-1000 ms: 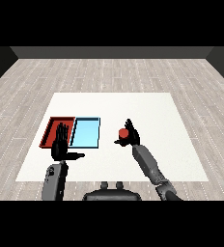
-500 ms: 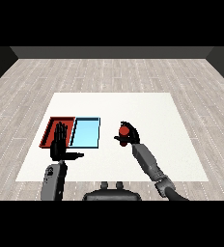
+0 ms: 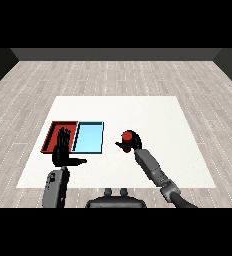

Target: Pick the red can and put it in the red box

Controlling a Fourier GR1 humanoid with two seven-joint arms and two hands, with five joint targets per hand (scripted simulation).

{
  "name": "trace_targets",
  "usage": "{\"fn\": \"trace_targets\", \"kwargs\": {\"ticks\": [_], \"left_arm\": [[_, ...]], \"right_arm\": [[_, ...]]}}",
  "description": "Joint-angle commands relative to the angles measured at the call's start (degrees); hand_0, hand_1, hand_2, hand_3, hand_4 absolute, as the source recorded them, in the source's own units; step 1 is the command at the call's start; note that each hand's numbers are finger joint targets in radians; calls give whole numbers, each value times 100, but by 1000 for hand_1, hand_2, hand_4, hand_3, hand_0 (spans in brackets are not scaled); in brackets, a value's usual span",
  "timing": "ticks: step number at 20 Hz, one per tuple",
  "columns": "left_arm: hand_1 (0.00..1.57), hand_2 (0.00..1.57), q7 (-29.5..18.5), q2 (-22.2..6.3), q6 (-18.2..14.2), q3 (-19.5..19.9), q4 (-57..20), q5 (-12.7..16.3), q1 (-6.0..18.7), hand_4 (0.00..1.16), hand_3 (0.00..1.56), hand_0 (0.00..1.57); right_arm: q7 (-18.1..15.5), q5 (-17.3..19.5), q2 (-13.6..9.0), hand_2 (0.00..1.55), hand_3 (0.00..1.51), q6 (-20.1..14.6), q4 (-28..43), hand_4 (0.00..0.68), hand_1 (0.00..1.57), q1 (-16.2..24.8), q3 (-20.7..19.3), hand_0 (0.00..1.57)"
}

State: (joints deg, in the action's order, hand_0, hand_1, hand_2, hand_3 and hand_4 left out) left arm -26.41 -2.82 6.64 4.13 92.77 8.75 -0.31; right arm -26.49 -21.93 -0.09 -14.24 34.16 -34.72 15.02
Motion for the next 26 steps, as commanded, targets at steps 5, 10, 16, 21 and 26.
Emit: {"fn": "trace_targets", "kwargs": {"ticks": [5,10,16,21,26], "left_arm": [[0,0,-50,229,-217,-212,398,-182,-377,0,0,0],[0,0,-119,-80,150,156,34,194,-202,0,0,0],[0,0,181,175,-136,-270,201,-151,-54,0,0,0],[0,0,236,123,-227,-276,76,-319,61,0,0,0],[0,0,524,273,-304,-906,546,-371,-3,0,0,0]], "right_arm": [[437,82,8,1473,1409,-222,-279,552,1550,-485,43,1550],[69,47,-138,1470,1395,-178,-139,580,1529,-505,-200,1529],[484,293,-247,1458,1383,-595,1459,581,1547,-10,56,1547],[722,702,-188,1460,1383,-866,2560,608,1515,601,183,1515],[814,498,-708,1469,1408,-495,3791,641,1514,771,-21,1514]]}}
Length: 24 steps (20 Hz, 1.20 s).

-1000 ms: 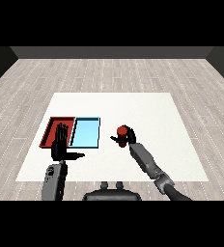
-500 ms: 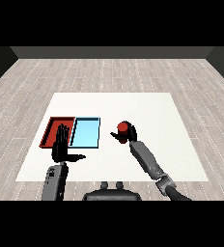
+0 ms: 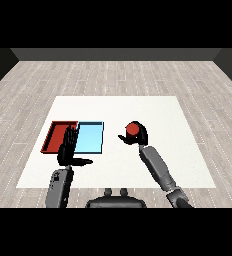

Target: Pick the red can and put it in the red box

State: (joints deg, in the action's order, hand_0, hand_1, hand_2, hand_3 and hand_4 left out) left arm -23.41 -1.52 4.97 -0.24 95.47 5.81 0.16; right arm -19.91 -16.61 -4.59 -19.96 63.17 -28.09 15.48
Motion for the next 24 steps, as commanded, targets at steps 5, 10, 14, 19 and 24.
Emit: {"fn": "trace_targets", "kwargs": {"ticks": [5,10,14,19,24], "left_arm": [[0,0,1178,121,-375,-652,244,-309,622,0,0,0],[0,0,1135,150,-625,-1098,388,-419,360,0,0,0],[0,0,1162,151,-1045,-1561,-25,-540,694,0,0,0],[0,0,1360,152,-1224,-1533,-434,-486,1056,0,0,0],[0,0,1219,152,-1916,-2294,-1021,-267,1376,0,0,0]], "right_arm": [[411,256,-240,1420,1391,-127,1885,633,1465,609,103,1465],[90,797,419,1420,1391,-338,1662,633,1465,688,267,1465],[476,988,451,1410,1381,-459,2223,622,1438,787,406,1438],[617,1012,449,1423,1401,-148,2251,634,1435,553,98,1435],[391,1024,456,1430,1395,-217,2243,616,1442,643,387,1442]]}}
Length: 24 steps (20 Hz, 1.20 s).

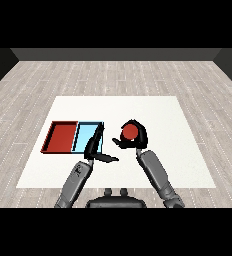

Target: Pick the red can and put it in the red box

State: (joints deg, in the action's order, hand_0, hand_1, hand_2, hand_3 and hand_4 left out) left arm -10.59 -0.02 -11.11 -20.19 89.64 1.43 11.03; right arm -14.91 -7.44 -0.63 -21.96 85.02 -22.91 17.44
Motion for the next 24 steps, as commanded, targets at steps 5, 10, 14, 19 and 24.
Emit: {"fn": "trace_targets", "kwargs": {"ticks": [5,10,14,19,24], "left_arm": [[0,0,-90,2,-124,-58,-665,247,236,0,0,0],[0,0,-368,2,279,157,-1112,428,286,0,0,0],[0,0,-476,2,-333,-516,-857,345,-17,0,0,0],[0,0,-516,2,-171,-383,-1407,924,503,0,0,0],[0,0,-424,2,-764,-839,-1593,1102,947,0,0,0]], "right_arm": [[11,125,60,1442,1397,-214,287,647,1449,89,298,1449],[-539,-161,62,1445,1393,-228,-105,652,1472,-10,410,1472],[-46,237,62,1427,1384,-82,318,654,1463,47,414,1463],[-691,-313,62,1441,1386,-197,-210,675,1473,4,625,1473],[-219,-330,63,1431,1398,-431,208,658,1440,-212,773,1440]]}}
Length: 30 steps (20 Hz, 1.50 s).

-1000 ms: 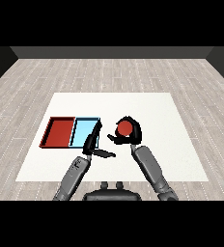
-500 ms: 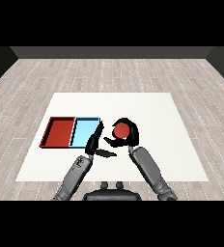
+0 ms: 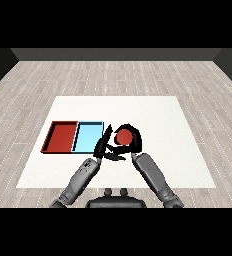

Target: Pick the red can and put it in the red box

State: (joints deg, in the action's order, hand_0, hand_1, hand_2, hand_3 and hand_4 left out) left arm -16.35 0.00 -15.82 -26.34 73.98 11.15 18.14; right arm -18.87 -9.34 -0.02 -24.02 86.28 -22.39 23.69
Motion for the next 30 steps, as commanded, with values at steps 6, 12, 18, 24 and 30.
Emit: {"fn": "trace_targets", "kwargs": {"ticks": [6,12,18,24,30], "left_arm": [[0,0,0,0,9,-97,8,329,94,0,0,0],[0,0,94,-2,-137,-519,5,469,126,0,0,0],[0,0,-299,-6,-620,-596,-23,528,-63,0,0,0],[1571,1569,-42,-6,-1380,-279,-102,873,254,1126,1491,1571],[1571,1559,-167,-6,-1457,-550,-403,936,323,1122,1477,1571]], "right_arm": [[-50,-293,2,1457,1416,-436,177,660,1515,82,593,1515],[161,-253,1,1462,1417,-395,383,658,1532,96,610,1532],[-356,-751,-1,1456,1401,-897,-564,638,1501,-738,939,1501],[-537,-785,-1,1454,1394,-570,-429,649,1509,-238,870,1509],[-284,-823,-2,1445,1391,-920,-350,646,1484,-573,1126,1484]]}}
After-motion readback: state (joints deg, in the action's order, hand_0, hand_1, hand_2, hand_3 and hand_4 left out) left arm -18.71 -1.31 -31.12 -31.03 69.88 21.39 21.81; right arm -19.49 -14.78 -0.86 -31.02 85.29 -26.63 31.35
